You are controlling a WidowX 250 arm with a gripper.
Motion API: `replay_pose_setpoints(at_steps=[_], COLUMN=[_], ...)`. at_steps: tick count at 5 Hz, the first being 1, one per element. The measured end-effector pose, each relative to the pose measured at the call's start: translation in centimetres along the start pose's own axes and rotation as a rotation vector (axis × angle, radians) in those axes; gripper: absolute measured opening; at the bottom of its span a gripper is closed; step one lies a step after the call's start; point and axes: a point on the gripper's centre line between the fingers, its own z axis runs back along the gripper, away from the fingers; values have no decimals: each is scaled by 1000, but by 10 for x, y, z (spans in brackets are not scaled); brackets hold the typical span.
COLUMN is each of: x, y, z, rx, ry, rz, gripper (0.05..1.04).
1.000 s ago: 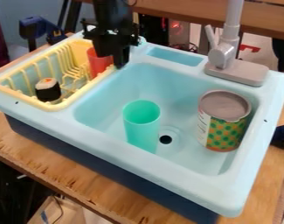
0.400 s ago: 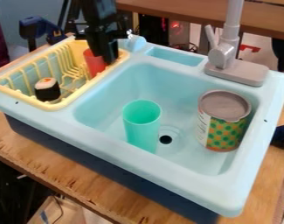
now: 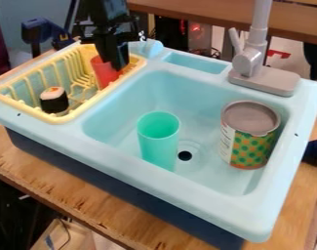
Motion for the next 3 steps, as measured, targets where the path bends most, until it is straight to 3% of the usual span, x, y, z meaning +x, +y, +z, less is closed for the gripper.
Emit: replay_pose_setpoints(at_steps=[1,2,3], x=[-1,-8,-18], y=[6,-12,-33], z=[12,35,60], rx=[76,171,235], ry=[17,-4,-37], rz=[24,-6,-27], gripper=[79,79,79])
